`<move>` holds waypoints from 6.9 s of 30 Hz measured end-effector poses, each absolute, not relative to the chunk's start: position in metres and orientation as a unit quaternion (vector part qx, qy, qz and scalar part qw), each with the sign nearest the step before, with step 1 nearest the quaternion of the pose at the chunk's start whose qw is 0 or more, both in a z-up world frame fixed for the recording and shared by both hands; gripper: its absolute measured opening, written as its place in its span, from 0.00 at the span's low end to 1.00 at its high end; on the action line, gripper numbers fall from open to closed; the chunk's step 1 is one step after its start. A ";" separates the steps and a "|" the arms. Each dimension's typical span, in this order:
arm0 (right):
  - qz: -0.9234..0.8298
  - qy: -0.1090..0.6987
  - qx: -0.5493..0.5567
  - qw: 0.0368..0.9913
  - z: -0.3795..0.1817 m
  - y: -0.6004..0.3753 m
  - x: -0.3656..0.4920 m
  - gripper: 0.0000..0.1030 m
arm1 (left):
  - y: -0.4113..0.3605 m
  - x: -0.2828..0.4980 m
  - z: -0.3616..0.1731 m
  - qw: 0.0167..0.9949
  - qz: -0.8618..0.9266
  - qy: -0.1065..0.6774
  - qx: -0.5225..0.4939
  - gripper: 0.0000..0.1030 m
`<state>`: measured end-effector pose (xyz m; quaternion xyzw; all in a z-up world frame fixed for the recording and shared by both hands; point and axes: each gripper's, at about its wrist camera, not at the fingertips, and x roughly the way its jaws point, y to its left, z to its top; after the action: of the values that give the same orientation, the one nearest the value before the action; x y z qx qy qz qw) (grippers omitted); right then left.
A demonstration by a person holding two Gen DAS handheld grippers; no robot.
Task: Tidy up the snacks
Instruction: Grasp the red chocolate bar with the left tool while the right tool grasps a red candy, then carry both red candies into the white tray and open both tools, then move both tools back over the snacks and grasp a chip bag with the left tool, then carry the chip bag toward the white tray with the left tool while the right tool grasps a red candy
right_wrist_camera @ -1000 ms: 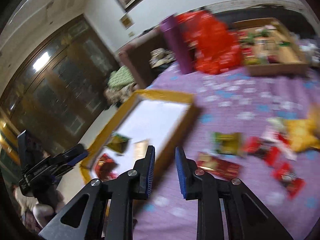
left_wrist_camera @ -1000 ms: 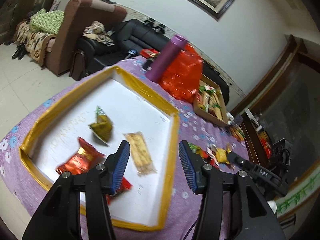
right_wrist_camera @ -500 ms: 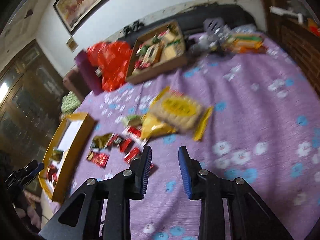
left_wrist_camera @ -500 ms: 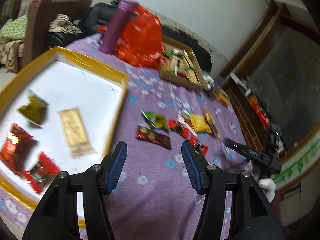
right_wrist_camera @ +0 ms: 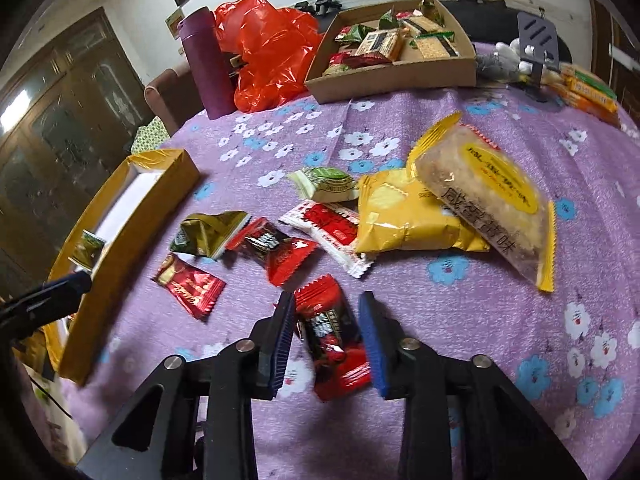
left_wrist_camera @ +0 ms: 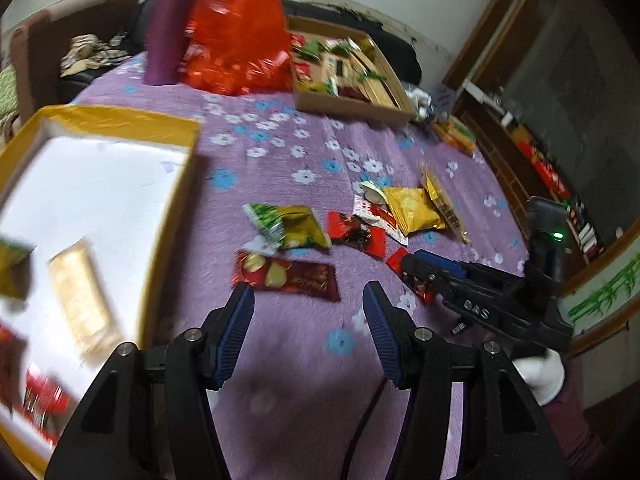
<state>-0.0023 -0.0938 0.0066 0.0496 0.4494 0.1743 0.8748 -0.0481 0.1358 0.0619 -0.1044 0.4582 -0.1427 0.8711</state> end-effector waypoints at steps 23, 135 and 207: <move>0.190 0.452 0.106 0.865 0.006 -0.118 -0.003 0.22 | 0.072 -0.049 0.033 0.835 -0.209 0.500 0.091 0.54; 0.285 0.445 0.283 0.801 0.038 -0.102 -0.005 0.35 | 0.177 -0.128 0.090 0.862 -0.189 0.412 -0.228 0.62; 0.227 0.397 0.132 0.879 0.037 -0.133 0.012 0.63 | 0.057 -0.006 0.019 0.844 -0.218 0.478 0.107 0.52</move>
<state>0.0115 -0.1329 0.0370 0.1323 0.3969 0.2272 0.8794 -0.0063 0.0568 0.0191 0.1071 0.4782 -0.2183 0.8439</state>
